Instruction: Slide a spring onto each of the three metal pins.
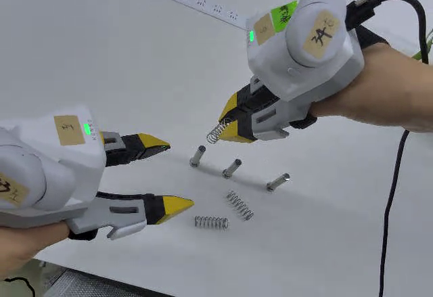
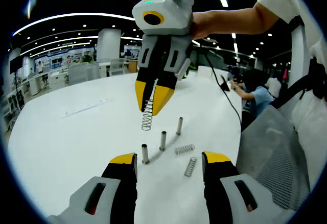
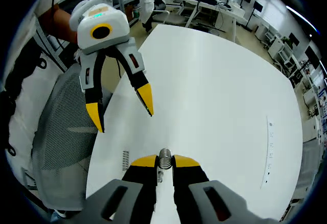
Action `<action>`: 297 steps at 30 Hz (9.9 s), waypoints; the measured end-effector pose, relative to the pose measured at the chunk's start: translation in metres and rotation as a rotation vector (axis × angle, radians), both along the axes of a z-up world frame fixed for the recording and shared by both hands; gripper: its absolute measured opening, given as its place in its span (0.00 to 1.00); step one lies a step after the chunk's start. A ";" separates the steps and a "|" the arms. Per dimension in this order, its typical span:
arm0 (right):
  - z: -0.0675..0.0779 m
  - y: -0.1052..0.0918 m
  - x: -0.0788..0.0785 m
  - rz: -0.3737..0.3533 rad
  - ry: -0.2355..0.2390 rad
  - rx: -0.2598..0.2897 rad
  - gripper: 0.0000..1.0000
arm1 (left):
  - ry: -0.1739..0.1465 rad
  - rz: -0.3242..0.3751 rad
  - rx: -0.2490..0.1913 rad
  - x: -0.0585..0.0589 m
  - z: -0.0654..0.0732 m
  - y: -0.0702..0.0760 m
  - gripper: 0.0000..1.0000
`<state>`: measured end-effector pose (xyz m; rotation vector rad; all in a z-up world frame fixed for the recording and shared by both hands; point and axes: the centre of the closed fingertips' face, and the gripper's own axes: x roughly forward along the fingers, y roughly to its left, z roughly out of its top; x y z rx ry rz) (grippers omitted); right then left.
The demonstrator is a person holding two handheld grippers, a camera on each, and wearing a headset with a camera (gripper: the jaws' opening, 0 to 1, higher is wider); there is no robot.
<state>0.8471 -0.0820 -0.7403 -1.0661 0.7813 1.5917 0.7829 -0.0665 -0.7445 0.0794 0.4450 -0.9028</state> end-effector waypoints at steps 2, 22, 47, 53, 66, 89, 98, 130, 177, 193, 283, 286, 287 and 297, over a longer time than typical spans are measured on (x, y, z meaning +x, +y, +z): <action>-0.004 0.001 0.000 -0.002 0.008 -0.006 0.12 | 0.002 0.003 -0.005 -0.001 -0.001 0.001 0.54; -0.033 0.000 0.004 0.021 0.018 -0.081 0.12 | 0.039 -0.038 -0.015 -0.008 -0.016 -0.009 0.72; -0.047 0.003 0.002 0.030 0.027 -0.101 0.12 | 0.037 -0.050 -0.039 -0.008 -0.016 -0.013 0.72; -0.053 0.004 0.001 0.032 0.023 -0.108 0.12 | 0.038 -0.049 -0.038 -0.007 -0.016 -0.013 0.72; -0.071 0.005 0.002 0.036 0.012 -0.116 0.12 | 0.040 -0.044 -0.048 -0.006 -0.016 -0.014 0.72; -0.096 0.005 0.002 0.015 0.008 -0.120 0.12 | 0.044 -0.046 -0.051 -0.005 -0.018 -0.015 0.72; -0.101 0.004 0.004 0.005 0.015 -0.119 0.13 | 0.047 -0.050 -0.051 -0.005 -0.018 -0.016 0.72; -0.017 -0.012 -0.001 -0.179 0.001 0.168 0.40 | 0.035 -0.127 0.064 -0.016 -0.017 -0.024 0.68; -0.001 -0.186 -0.061 -0.730 0.062 0.516 0.76 | 0.131 -0.431 0.535 -0.021 -0.114 -0.061 0.16; -0.003 -0.184 -0.062 -0.729 0.072 0.519 0.74 | 0.114 -0.444 0.552 -0.021 -0.118 -0.061 0.10; 0.049 -0.081 -0.057 -0.977 0.392 0.883 0.11 | -0.012 -0.204 0.042 -0.005 0.024 -0.098 0.11; 0.049 -0.081 -0.057 -0.969 0.381 0.878 0.11 | -0.013 -0.205 0.042 -0.005 0.024 -0.099 0.11; 0.049 -0.081 -0.057 -0.965 0.376 0.875 0.11 | -0.012 -0.205 0.044 -0.005 0.023 -0.098 0.12; 0.051 -0.078 -0.060 -0.933 0.348 0.867 0.11 | -0.012 -0.206 0.044 -0.007 0.023 -0.098 0.11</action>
